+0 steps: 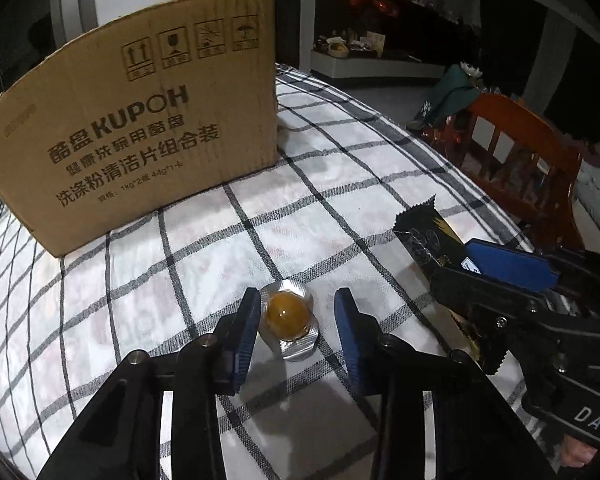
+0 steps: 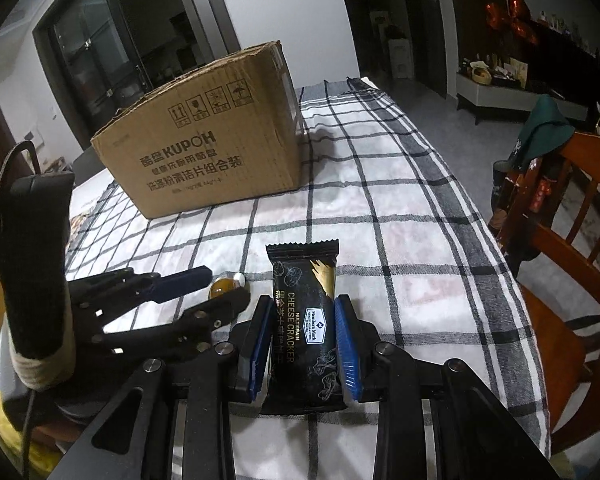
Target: Organize snacks
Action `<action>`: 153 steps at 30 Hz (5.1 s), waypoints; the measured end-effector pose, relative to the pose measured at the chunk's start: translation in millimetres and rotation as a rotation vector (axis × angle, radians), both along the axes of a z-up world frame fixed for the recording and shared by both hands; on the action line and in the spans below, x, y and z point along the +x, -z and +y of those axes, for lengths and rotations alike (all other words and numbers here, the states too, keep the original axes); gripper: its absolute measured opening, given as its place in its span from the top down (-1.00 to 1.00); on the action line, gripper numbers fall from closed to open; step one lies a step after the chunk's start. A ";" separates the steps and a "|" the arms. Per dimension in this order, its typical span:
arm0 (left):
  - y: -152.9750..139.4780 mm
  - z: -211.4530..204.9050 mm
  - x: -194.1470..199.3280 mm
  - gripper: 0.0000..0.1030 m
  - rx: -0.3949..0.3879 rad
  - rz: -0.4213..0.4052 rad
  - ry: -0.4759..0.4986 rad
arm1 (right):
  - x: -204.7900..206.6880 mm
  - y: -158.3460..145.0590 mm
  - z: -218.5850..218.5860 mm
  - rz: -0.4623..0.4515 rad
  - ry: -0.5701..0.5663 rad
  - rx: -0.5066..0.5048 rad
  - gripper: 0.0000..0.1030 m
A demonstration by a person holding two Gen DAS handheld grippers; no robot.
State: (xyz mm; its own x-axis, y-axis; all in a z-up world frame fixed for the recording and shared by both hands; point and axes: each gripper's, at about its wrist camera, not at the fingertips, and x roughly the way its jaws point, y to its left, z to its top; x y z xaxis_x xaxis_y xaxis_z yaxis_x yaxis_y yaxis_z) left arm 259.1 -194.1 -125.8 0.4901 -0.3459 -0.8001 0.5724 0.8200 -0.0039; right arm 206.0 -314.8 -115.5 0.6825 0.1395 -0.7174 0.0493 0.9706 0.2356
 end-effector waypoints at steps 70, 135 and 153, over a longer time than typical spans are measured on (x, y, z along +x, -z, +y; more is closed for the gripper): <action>-168.4 99.1 125.8 0.46 -0.134 -0.290 -0.203 | 163.9 -147.0 68.7 -0.258 -0.189 -0.121 0.37; -177.0 145.1 -190.3 -1.00 -0.093 -0.543 -0.397 | -145.7 -163.1 75.0 -0.411 0.019 -0.182 -0.66; -172.4 152.9 -209.8 -1.00 -0.097 -0.551 -0.418 | -162.7 -156.4 85.8 -0.423 -0.012 -0.168 -0.66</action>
